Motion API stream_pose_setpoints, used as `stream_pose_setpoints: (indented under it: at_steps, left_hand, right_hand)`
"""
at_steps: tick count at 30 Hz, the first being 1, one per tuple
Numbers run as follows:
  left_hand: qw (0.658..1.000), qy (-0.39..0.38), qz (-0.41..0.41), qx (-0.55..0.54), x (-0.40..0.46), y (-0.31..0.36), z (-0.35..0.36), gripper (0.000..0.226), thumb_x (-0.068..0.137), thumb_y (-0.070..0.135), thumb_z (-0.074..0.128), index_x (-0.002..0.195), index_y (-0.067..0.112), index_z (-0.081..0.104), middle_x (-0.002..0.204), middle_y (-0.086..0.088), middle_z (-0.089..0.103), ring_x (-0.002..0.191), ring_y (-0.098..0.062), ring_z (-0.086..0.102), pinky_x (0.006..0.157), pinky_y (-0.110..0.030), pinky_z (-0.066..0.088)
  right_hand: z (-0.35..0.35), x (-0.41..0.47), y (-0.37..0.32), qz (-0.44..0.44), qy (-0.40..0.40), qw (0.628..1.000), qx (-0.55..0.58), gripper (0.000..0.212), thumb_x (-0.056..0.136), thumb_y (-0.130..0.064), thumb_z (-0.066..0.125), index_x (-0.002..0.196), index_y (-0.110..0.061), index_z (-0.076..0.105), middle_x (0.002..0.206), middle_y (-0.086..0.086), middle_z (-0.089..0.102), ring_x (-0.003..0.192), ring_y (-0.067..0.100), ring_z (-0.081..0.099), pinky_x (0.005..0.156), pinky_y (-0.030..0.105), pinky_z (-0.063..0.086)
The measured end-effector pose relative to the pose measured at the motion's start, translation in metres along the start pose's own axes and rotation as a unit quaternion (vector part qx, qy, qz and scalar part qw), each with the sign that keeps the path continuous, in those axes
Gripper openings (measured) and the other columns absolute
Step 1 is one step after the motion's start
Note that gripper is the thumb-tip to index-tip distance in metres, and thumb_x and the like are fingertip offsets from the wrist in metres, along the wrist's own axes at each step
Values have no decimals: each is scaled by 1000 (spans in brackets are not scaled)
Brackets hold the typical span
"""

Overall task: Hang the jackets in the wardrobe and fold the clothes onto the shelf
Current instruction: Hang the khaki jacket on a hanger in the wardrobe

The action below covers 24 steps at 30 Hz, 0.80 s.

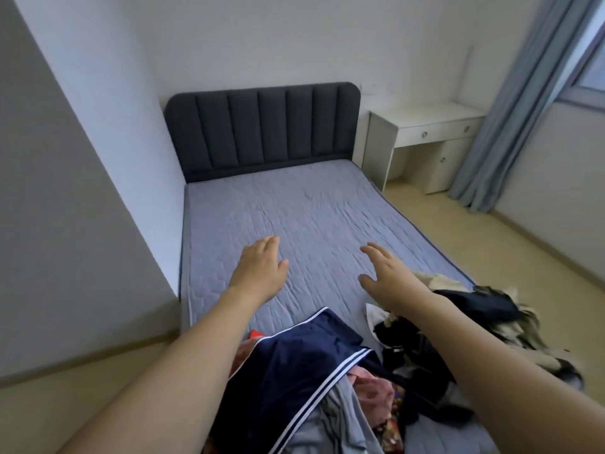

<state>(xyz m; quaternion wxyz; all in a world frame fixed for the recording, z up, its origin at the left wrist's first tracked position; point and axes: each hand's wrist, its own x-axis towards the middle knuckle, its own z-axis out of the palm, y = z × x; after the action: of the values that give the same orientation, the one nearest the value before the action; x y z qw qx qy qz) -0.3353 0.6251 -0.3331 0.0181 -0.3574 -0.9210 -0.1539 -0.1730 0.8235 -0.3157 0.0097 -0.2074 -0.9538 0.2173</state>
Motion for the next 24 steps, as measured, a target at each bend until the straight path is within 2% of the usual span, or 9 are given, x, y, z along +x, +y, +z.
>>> stream_pose_setpoints:
  at_steps: [8, 13, 19, 24]
  left_hand:
    - [998, -41, 12, -55, 68, 176, 107, 59, 101, 30, 46, 150, 2, 29, 156, -15, 29, 144, -26, 27, 119, -36, 17]
    - [995, -94, -20, -34, 84, 237, 152, 59, 101, 33, 45, 151, 5, 29, 158, -12, 27, 146, -22, 24, 119, -36, 15]
    - [991, -117, -54, -40, 133, 292, 199, 58, 102, 33, 43, 151, 6, 29, 159, -12, 26, 145, -25, 26, 118, -34, 17]
    - [982, -169, -62, -58, 185, 386, 264, 57, 102, 35, 41, 151, 9, 29, 159, -8, 25, 144, -27, 26, 117, -36, 20]
  right_hand:
    - [-69, 11, 212, 52, -9, 999, 8, 58, 97, -23, 45, 150, -11, 26, 158, 3, 23, 143, 22, 24, 114, 34, 23]
    - [-97, 20, 315, 59, -69, 996, 18, 59, 96, -20, 45, 151, -13, 25, 157, 3, 23, 143, 23, 24, 115, 36, 24]
    - [-109, 40, 421, 102, -69, 991, 55, 58, 96, -21, 44, 150, -17, 25, 158, 0, 22, 144, 19, 23, 113, 31, 22]
    - [-117, 60, 537, 151, -81, 982, 78, 59, 92, -17, 46, 149, -16, 28, 156, 2, 26, 142, 20, 28, 115, 34, 26]
